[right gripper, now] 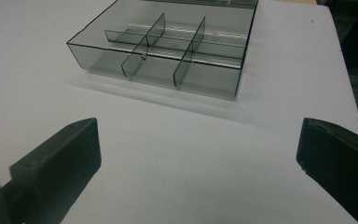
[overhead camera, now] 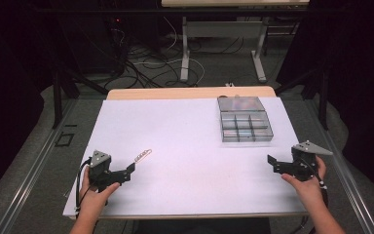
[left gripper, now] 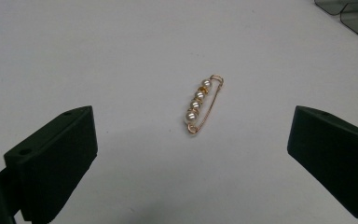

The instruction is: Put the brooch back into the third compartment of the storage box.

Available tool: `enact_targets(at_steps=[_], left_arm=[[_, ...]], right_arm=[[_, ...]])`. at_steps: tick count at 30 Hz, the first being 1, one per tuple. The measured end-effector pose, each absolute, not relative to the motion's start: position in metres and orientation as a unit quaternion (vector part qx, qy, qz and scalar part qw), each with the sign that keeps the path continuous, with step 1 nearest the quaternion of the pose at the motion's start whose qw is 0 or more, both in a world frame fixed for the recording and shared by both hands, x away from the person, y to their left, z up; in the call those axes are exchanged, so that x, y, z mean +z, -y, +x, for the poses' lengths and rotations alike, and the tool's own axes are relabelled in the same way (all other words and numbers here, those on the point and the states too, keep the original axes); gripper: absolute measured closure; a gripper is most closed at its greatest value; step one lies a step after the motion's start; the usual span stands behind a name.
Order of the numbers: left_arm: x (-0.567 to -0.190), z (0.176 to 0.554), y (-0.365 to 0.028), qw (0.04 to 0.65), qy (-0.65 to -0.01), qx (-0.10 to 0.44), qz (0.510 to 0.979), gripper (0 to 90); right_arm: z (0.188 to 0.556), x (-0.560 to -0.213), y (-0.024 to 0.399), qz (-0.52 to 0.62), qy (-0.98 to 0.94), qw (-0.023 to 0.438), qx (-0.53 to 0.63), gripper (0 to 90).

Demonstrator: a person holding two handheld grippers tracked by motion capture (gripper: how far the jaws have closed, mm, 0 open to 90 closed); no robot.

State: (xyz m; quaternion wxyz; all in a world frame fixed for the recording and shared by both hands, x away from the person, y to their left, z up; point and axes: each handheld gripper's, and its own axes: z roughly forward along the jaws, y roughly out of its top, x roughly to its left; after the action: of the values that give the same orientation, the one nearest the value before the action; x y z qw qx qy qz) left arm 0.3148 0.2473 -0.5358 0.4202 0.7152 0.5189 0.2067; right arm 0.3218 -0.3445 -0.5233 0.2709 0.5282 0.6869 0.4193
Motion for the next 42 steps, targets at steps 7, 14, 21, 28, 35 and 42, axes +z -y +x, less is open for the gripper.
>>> enact_targets(at_steps=[7, 14, 21, 28, 35, 42], left_arm=[[-0.534, 0.321, -0.244, 0.423, -0.513, 0.2, 0.72, 1.9], [-0.528, 0.324, -0.241, 0.426, -0.507, 0.201, 0.722, 5.1], [-0.52, 0.329, -0.242, 0.414, -0.505, 0.201, 0.73, 16.1], [-0.507, 0.336, -0.25, 0.401, -0.504, 0.206, 0.737, 19.1], [-0.496, 0.344, -0.251, 0.393, -0.5, 0.203, 0.745, 23.5], [-0.487, 0.354, -0.249, 0.385, -0.494, 0.204, 0.753, 25.4]], right_arm=[[0.314, -0.523, 0.345, 0.523, -0.691, 0.272, 0.418, 0.0], [0.308, -0.524, 0.343, 0.514, -0.696, 0.278, 0.417, 0.0], [0.304, -0.52, 0.349, 0.519, -0.688, 0.281, 0.422, 0.0], [0.305, -0.522, 0.352, 0.517, -0.69, 0.287, 0.418, 0.0], [0.306, -0.522, 0.351, 0.516, -0.69, 0.285, 0.42, 0.1], [0.305, -0.523, 0.348, 0.514, -0.69, 0.291, 0.419, 0.9]])
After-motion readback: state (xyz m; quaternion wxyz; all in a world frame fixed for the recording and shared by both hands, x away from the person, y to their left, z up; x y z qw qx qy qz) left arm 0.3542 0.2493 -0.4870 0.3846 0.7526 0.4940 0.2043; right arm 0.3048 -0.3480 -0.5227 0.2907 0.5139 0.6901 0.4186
